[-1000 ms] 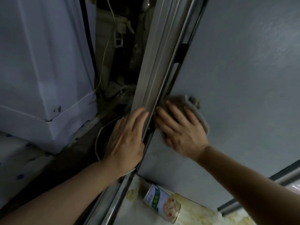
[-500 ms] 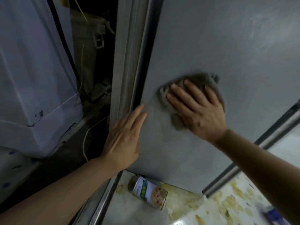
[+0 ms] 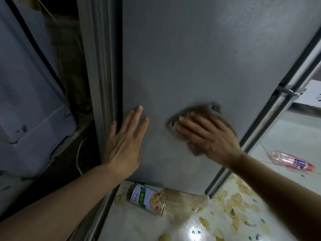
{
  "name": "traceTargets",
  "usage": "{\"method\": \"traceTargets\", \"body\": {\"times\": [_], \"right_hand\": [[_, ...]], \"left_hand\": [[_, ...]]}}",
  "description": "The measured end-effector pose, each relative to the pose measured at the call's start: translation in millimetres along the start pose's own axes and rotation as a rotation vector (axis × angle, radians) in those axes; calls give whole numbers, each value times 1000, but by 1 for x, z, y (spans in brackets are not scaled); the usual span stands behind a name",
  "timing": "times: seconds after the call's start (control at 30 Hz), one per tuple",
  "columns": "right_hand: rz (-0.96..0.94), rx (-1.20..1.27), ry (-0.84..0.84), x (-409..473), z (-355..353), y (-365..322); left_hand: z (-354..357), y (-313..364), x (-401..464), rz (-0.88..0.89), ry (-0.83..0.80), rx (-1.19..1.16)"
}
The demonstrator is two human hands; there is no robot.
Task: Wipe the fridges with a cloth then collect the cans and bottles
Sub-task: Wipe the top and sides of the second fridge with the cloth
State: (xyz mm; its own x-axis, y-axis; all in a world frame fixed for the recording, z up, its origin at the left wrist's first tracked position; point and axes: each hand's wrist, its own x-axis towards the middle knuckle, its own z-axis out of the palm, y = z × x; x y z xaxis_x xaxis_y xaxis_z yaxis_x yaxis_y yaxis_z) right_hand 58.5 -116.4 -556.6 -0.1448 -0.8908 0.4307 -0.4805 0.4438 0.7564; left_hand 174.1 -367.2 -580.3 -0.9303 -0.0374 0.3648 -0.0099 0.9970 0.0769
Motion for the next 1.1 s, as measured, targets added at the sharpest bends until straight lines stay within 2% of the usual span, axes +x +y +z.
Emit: {"method": "traceTargets", "body": {"times": [0.1, 0.2, 0.27, 0.37, 0.47, 0.57, 0.67, 0.8, 0.87, 0.93, 1.1], "right_hand": [[278, -76, 159, 2, -9, 44], [425, -34, 179, -12, 3, 28], [379, 25, 60, -41, 16, -4], [124, 27, -176, -90, 21, -32], [12, -13, -235, -105, 13, -17], [116, -9, -173, -97, -4, 23], [276, 25, -54, -88, -13, 47], [498, 30, 153, -84, 1, 37], [546, 46, 182, -97, 17, 18], [498, 91, 94, -121, 35, -8], [148, 121, -245, -167, 58, -77]], "left_hand": [[5, 20, 9, 148, 100, 78], [10, 36, 21, 177, 129, 138], [14, 40, 23, 153, 139, 166], [16, 41, 21, 135, 142, 186], [17, 48, 19, 110, 146, 169], [19, 58, 18, 107, 169, 164], [26, 69, 19, 199, 215, 191], [42, 74, 22, 227, 246, 191], [49, 71, 24, 226, 248, 196], [54, 69, 25, 223, 257, 197], [59, 73, 24, 225, 285, 173]]}}
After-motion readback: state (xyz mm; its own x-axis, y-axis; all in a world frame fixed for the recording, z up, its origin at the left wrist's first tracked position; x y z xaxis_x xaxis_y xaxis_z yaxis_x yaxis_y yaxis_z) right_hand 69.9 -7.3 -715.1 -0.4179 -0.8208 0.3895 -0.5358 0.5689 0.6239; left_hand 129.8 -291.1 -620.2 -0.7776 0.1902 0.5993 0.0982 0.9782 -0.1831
